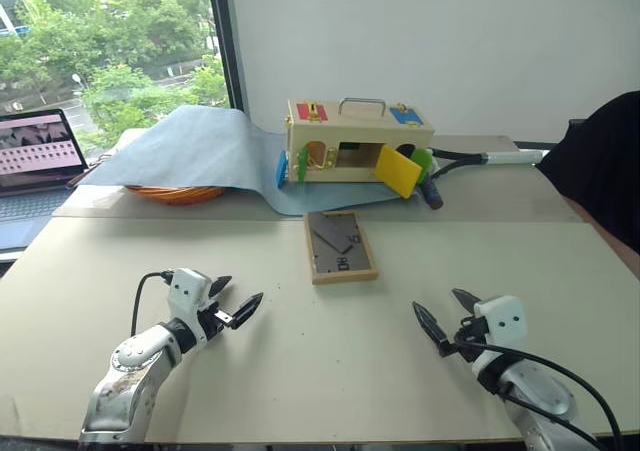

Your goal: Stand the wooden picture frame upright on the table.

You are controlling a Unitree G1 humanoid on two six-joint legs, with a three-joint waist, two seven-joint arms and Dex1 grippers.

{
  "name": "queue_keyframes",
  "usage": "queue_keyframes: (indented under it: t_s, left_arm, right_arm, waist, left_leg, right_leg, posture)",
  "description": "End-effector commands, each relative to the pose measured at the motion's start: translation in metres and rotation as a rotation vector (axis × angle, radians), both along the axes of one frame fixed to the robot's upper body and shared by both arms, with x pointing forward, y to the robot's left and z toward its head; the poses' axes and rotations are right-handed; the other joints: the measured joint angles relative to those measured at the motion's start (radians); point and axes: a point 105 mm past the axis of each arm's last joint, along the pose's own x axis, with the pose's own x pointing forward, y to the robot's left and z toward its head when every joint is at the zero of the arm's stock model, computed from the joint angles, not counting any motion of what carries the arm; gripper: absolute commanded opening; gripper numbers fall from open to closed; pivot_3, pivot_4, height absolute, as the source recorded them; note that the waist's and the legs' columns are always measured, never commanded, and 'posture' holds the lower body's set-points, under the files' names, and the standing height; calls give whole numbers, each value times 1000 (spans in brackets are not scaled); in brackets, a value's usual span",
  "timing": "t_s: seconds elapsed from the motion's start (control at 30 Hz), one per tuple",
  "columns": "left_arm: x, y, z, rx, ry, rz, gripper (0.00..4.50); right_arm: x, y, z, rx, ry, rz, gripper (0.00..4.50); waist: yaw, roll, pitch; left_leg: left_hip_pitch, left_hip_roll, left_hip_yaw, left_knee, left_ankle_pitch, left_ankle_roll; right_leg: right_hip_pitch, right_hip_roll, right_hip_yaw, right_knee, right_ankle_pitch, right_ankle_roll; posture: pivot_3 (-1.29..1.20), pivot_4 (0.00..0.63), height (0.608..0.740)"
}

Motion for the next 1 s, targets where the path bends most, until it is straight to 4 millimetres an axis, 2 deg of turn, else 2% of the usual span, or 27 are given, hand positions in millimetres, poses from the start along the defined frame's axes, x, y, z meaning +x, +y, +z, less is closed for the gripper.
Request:
queue_keyframes:
  t_s: [0.03, 0.1, 0.13, 0.2, 0.23, 0.27, 0.4, 0.57, 0.7, 0.83, 1.0]
  left_arm:
    - [1, -2, 21, -48, -17, -81, 4500]
    - [7, -5, 37, -52, -5, -153, 4500]
    - [10, -8, 42, -49, 1, -176, 3980]
    - [16, -17, 45, -26, 13, -199, 3601]
    - [22, -21, 45, -9, 19, -192, 3147]
    - [28, -25, 45, -1, 32, -185, 2946]
    - [49, -43, 42, 35, 57, -152, 1599]
    - [69, -65, 29, 76, 85, -111, 44]
    - [74, -85, 18, 111, 98, -136, 0]
    - [78, -100, 14, 108, 104, -156, 0]
    - [72, -105, 16, 98, 108, -211, 0]
  right_arm:
    - [4, -3, 22, 7, -63, 39, 4428]
    - [15, -1, 34, -18, -51, 120, 4428]
    - [22, -2, 38, -50, -44, 138, 4205]
    - [35, -3, 43, -71, -32, 144, 3771]
    - [42, -2, 46, -81, -29, 159, 3400]
    - [51, -2, 51, -100, -28, 166, 3070]
    - [83, -2, 57, -139, 10, 164, 1703]
    - [118, 17, 44, -202, 113, 228, 61]
    - [134, 40, 36, -221, 139, 298, 7]
    - [140, 64, 26, -222, 148, 370, 7]
    - [121, 98, 17, -183, 168, 538, 7]
  waist:
    - [0, 0, 0]
    - [-1, 0, 0]
    - [-2, 0, 1]
    - [-1, 0, 0]
    - [0, 1, 0]
    - [1, 1, 0]
    - [2, 0, 0]
    - [1, 0, 0]
    - [1, 0, 0]
    - [4, 0, 0]
    - [4, 1, 0]
  left_leg:
    - [0, 0, 0, 0, 0, 0]
    - [-1, 0, 0, 0, 0, 0]
    - [-1, 0, -1, 1, 0, 0]
    - [-3, 0, -2, 6, 0, 0]
    - [-2, 0, -2, 6, 0, 0]
    - [-3, 0, -2, 6, 0, 1]
    - [-4, -1, -3, 6, -2, 2]
    - [-5, -1, -4, 6, -2, 2]
    - [-5, -2, -4, 5, -2, 2]
    - [-5, -2, -5, 5, -2, 2]
    - [-5, -3, -5, 5, -2, 2]
  right_leg:
    - [0, 0, 0, 0, 0, 0]
    - [-1, 0, 0, 0, 0, 0]
    - [-1, 0, -1, 1, 0, 0]
    - [-1, 0, -1, 2, 1, 1]
    - [0, 0, -2, 1, 1, 1]
    - [1, 0, -2, 0, 1, 1]
    - [0, 0, -2, 0, 3, -4]
    - [0, 0, -3, 0, 4, -4]
    - [0, 0, -3, 0, 4, -4]
    - [0, 0, -4, 0, 4, -4]
    - [1, -1, -4, 0, 4, -4]
  posture:
    - [0, 150, 667]
    - [0, 150, 667]
    - [0, 150, 667]
    - [0, 150, 667]
    - [0, 150, 667]
    - [0, 150, 667]
    - [0, 150, 667]
    - [0, 150, 667]
    - [0, 150, 667]
    - [0, 150, 667]
    - [0, 150, 667]
